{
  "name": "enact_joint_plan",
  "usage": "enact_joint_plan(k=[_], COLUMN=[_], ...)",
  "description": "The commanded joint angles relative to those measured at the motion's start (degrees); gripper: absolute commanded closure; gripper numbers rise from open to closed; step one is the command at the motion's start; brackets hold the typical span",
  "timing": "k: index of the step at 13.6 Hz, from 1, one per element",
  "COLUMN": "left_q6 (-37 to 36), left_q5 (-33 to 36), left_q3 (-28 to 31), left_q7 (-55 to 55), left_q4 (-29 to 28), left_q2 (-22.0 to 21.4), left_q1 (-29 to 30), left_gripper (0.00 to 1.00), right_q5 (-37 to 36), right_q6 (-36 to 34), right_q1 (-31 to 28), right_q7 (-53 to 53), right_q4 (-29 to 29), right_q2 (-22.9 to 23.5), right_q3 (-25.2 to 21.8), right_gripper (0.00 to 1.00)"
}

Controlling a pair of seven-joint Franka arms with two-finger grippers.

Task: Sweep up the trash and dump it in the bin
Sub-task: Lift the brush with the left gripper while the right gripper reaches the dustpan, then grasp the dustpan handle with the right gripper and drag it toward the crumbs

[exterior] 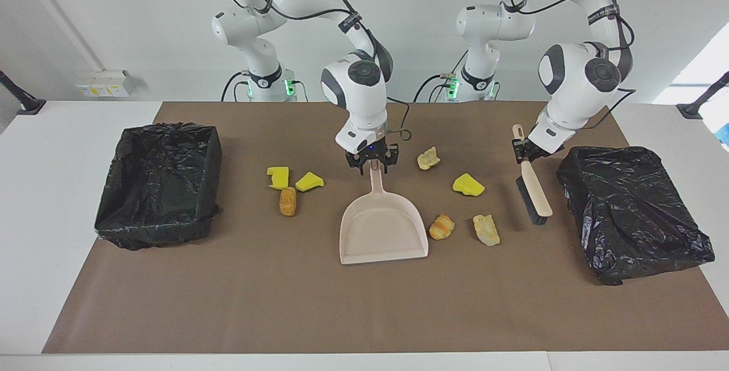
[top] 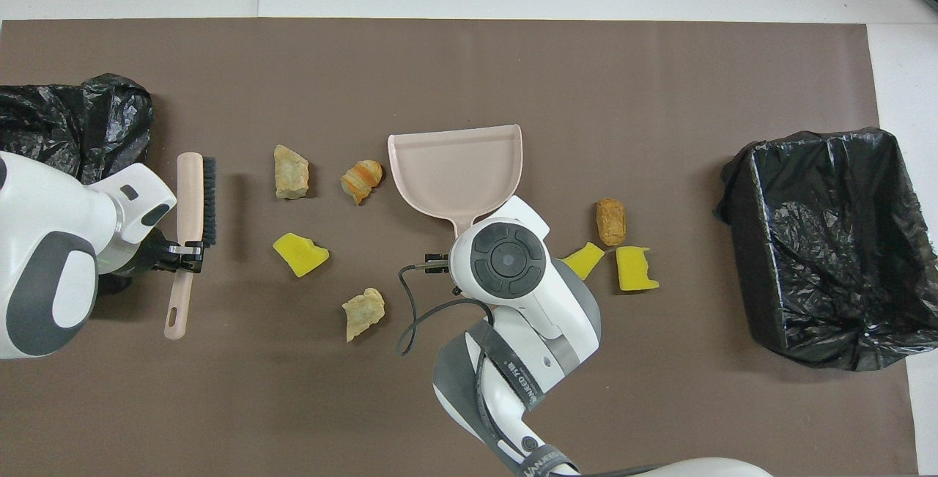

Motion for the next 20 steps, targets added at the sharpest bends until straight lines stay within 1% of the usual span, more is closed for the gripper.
enact_joint_plan(k=[1, 2, 3, 5, 6, 7, 9, 10, 12, 14, 17, 18, 20], left_q6=[0.2, 0.2, 0.2, 0.2, 0.3, 0.6, 0.5, 0.2, -0.1, 0.7, 1.9, 1.8, 1.9], left_q5=[0.9, 0.9, 0.9, 0.9, 0.9, 0.9, 0.9, 0.9, 0.9, 0.4, 0.1, 0.0, -2.2], left_q3=[-0.4, -0.4, -0.4, -0.4, -0.4, -0.4, -0.4, -0.4, -0.6, -0.8, -0.8, -0.9, -0.9], left_q7=[0.5, 0.5, 0.5, 0.5, 0.5, 0.4, 0.3, 0.3, -0.7, -6.1, -12.4, -12.6, -13.0], left_q4=[0.8, 0.8, 0.8, 0.8, 0.8, 0.8, 0.9, 0.9, 0.8, 0.4, -1.5, -1.6, -2.4], left_q2=[0.4, 0.4, 0.4, 0.4, 0.5, 0.8, 1.5, 1.5, 1.8, 2.1, 2.6, 2.5, 2.1], left_q1=[0.7, 0.7, 0.7, 0.5, 0.4, 0.0, -0.1, -0.1, -0.7, -2.1, -6.3, -7.0, -9.3], left_gripper=[1.00, 1.00, 1.00, 1.00, 1.00, 1.00, 1.00, 1.00, 1.00, 1.00, 1.00, 1.00, 1.00], right_q5=[-0.1, -0.1, -0.1, 0.0, 0.0, 0.0, 0.1, 0.3, 0.3, 0.0, -0.1, -0.1, -0.3], right_q6=[-0.2, -0.6, -1.6, -2.4, -3.1, -5.0, -11.3, -13.0, -14.7, -15.9, -15.7, -15.6, -14.2], right_q1=[0.2, 0.2, 0.2, -1.3, -3.1, -5.4, -8.1, -9.8, -12.0, -13.6, -16.4, -16.6, -15.7], right_q7=[-1.9, -2.5, -4.9, -13.4, -18.1, -25.5, -42.1, -48.2, -60.2, -72.7, -83.8, -85.9, -86.9], right_q4=[-0.6, -0.6, -0.3, 0.8, 1.1, 2.2, 4.9, 5.2, 4.5, 4.2, 3.0, 2.5, -1.0], right_q2=[-1.0, -1.1, -1.1, -1.4, -2.2, -2.4, -2.8, -3.1, -3.6, -3.7, -3.8, -4.0, -5.9], right_q3=[-0.3, -0.3, -0.3, -0.4, -0.4, -0.4, -0.5, -0.5, -0.5, -0.6, -0.7, -0.7, -0.6], right_gripper=[0.73, 0.91, 1.00, 1.00, 1.00, 1.00, 1.00, 1.00, 1.00, 1.00, 1.00, 1.00, 1.00])
